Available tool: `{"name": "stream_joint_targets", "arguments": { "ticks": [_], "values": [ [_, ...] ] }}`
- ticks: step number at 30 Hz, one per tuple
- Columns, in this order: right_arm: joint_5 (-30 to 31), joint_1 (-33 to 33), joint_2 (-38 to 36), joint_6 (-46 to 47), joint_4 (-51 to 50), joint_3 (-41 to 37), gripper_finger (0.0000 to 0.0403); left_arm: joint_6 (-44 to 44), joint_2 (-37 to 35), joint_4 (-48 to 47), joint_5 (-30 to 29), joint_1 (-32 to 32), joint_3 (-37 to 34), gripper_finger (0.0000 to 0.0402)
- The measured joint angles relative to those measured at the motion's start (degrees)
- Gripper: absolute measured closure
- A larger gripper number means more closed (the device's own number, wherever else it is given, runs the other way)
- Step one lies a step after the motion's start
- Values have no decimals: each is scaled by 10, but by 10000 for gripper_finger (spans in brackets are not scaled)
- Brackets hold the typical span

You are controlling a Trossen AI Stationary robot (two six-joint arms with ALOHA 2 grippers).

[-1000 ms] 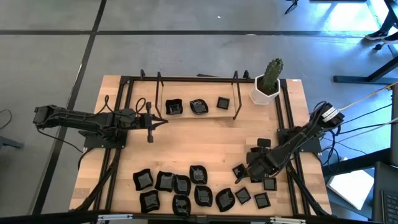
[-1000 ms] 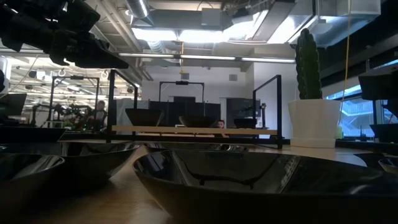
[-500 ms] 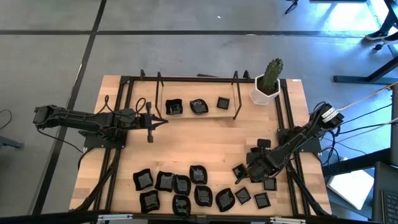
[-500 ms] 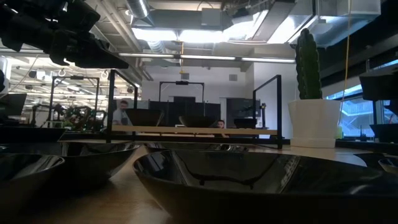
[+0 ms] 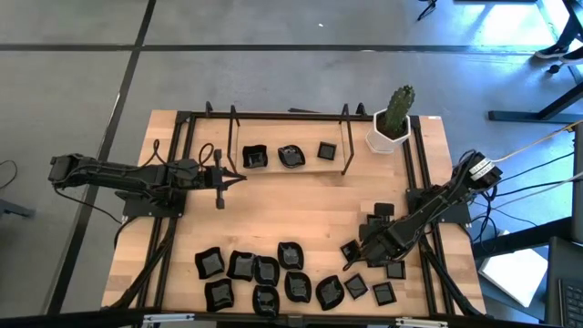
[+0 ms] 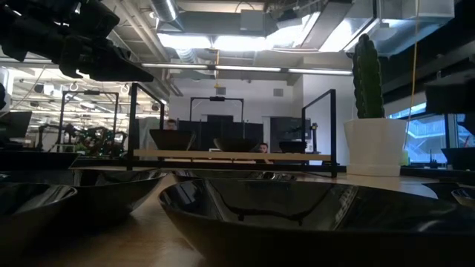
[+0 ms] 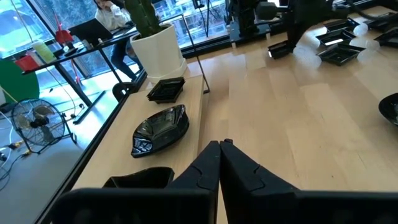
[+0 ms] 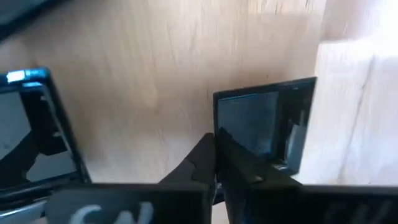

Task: Pick & Place Mini shaped plates
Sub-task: Stack the black square plate on top of the black square plate on the shelf

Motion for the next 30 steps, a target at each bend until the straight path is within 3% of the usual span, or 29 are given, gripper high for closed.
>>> {"name": "stream_joint_targets", "arguments": {
  "ticks": [8,14,24,30],
  "values": [
    [8,-10,0,-42,-50,79,397,0,0,0,0,0,0,396],
    [63,-48,0,-44,-118,187,393,-2,0,0,0,0,0,399],
    [142,-157,-1,-85,-172,375,397,-1,0,0,0,0,0,394],
    [163,-249,-1,-171,-156,424,397,1,0,0,0,0,0,399]
  ]
}}
